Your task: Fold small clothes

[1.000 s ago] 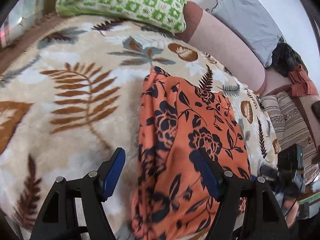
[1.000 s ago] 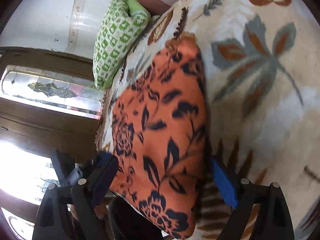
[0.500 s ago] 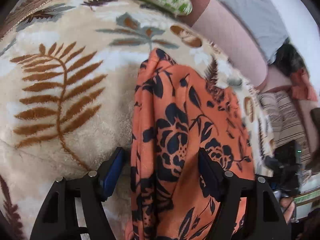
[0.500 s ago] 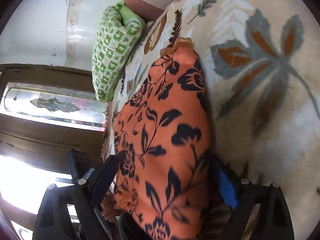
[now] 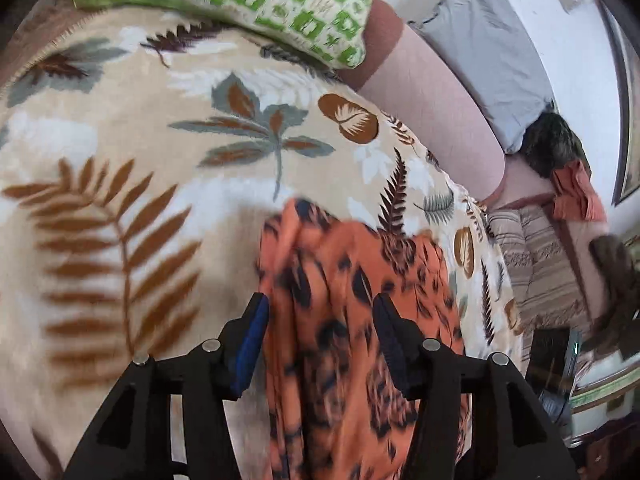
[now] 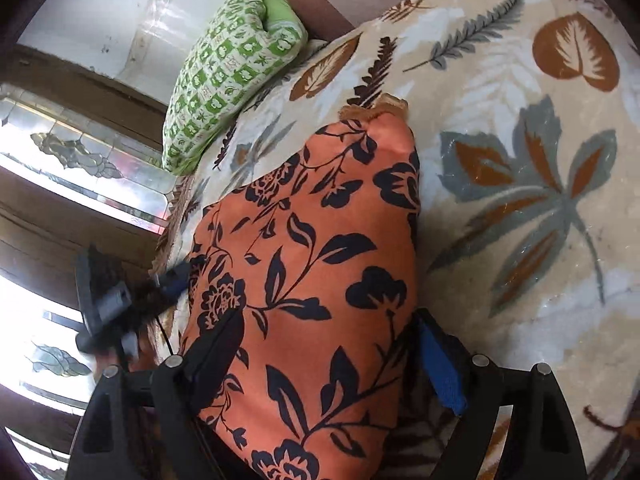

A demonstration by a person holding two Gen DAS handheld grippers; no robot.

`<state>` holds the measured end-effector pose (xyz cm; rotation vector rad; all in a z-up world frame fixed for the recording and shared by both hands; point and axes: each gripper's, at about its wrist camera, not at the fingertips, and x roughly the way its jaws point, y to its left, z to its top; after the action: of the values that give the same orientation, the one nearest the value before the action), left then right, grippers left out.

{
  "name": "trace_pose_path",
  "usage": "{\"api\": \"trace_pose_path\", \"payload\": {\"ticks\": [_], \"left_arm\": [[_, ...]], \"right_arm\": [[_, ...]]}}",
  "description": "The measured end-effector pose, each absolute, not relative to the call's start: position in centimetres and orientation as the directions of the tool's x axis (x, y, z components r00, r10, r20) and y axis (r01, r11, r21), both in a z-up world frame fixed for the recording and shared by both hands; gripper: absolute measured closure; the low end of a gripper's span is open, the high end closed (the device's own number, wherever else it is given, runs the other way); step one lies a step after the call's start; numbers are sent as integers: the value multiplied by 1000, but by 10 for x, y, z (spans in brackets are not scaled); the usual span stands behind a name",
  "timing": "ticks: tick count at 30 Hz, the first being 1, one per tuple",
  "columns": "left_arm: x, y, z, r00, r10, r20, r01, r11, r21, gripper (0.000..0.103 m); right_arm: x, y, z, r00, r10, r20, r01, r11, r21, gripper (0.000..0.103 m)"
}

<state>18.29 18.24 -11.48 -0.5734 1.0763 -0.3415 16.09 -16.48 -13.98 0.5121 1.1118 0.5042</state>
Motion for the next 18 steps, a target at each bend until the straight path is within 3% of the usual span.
{"api": "trace_pose_path", "payload": {"ticks": [1, 2, 5, 9, 13, 14, 16, 18], "left_arm": [[193, 181, -122, 416, -510, -753, -27, 820, -571, 78], [201, 180, -133, 377, -498, -781, -49, 831, -553, 81], [209, 189, -149, 378, -553, -742, -92, 776, -624, 82], [201, 187, -130, 409, -548, -730, -45, 787, -615, 80], [208, 185, -110, 477, -526, -704, -12, 797, -604, 61], [215, 183, -115, 465, -516, -720, -31, 803, -595, 61], [227, 181, -135, 398, -458, -795, -81, 846, -528, 75], [230, 187, -141, 410, -476, -778, -129, 814, -566, 74]], "right_arm": [[157, -164, -138, 365, 606, -707, -132, 785, 605, 16], [155, -164, -136, 368, 603, -708, -139, 788, 599, 16], [152, -159, -134, 364, 574, -733, -179, 816, 550, 16], [151, -154, -137, 350, 572, -742, -188, 819, 542, 16], [148, -155, -131, 366, 576, -731, -193, 816, 545, 16], [147, -155, -131, 366, 576, -731, -194, 816, 545, 16], [146, -156, -131, 366, 579, -728, -191, 813, 551, 16], [147, -157, -132, 360, 584, -727, -182, 809, 560, 16]]}}
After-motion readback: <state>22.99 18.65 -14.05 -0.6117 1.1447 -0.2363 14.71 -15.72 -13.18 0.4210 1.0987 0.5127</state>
